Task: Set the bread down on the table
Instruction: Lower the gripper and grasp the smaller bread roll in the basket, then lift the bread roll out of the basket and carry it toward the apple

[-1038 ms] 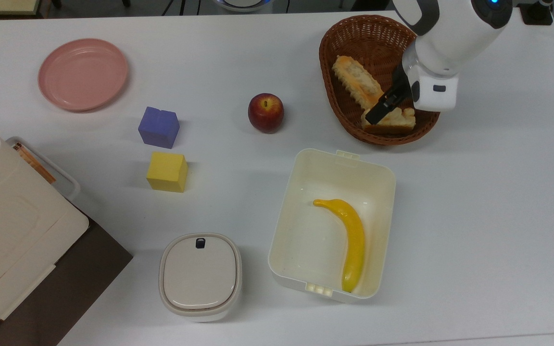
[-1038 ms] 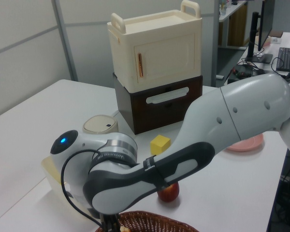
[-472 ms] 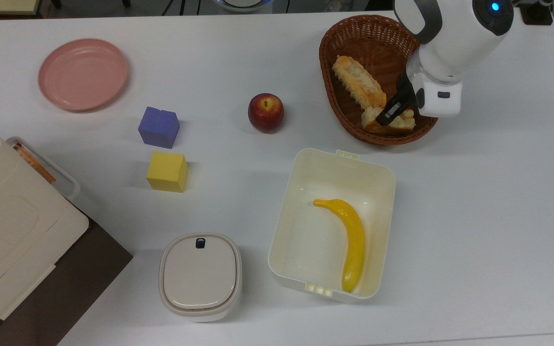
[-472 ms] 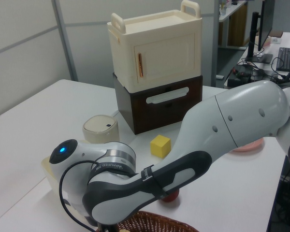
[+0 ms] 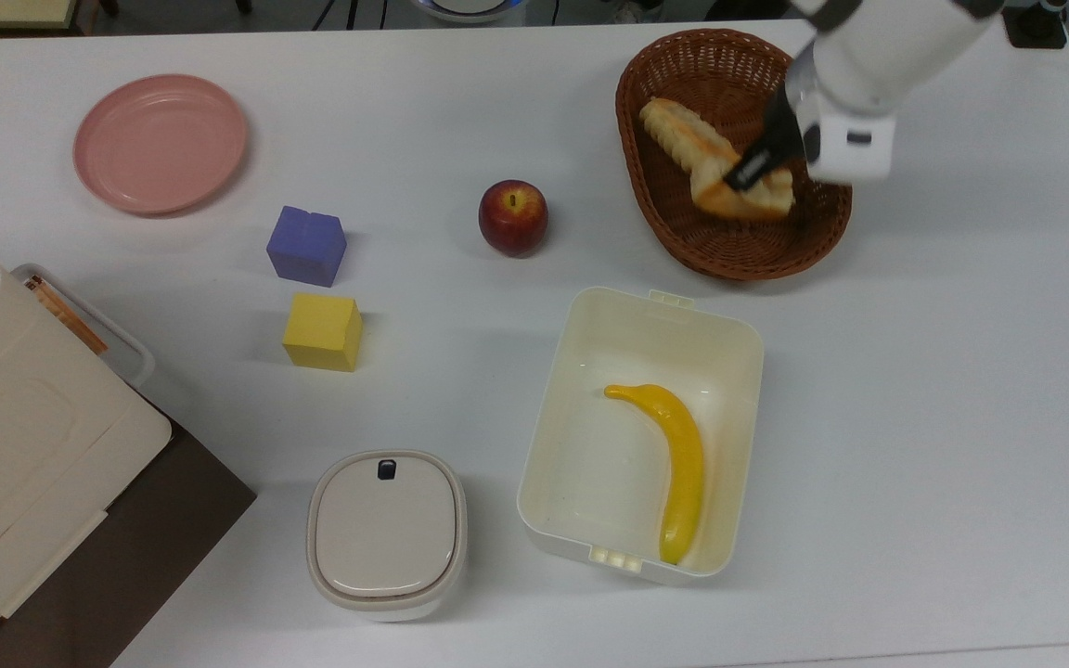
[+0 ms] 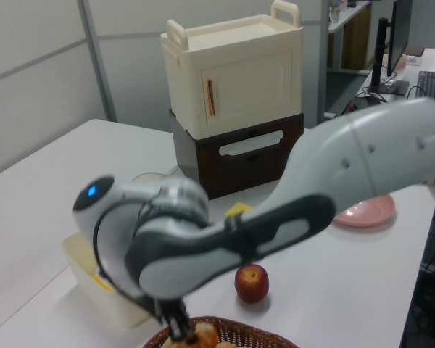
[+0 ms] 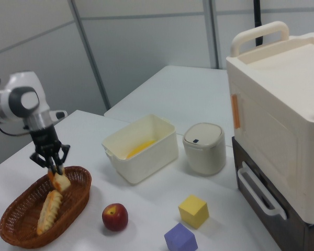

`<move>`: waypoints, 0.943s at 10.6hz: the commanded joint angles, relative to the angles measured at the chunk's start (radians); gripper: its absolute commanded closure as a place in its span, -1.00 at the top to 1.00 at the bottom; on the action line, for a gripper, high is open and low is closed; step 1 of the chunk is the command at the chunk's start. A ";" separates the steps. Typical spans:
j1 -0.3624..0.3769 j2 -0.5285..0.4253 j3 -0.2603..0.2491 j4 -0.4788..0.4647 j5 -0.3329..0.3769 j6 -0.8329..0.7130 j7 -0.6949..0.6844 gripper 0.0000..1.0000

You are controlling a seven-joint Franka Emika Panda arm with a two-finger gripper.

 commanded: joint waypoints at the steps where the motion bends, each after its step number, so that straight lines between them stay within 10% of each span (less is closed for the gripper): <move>1: -0.026 -0.166 -0.021 -0.027 -0.002 -0.164 -0.004 -1.00; 8: -0.396 -0.255 -0.025 0.002 -0.007 -0.277 -0.051 -1.00; 10: -0.466 -0.249 -0.031 0.002 -0.013 -0.269 -0.088 -0.36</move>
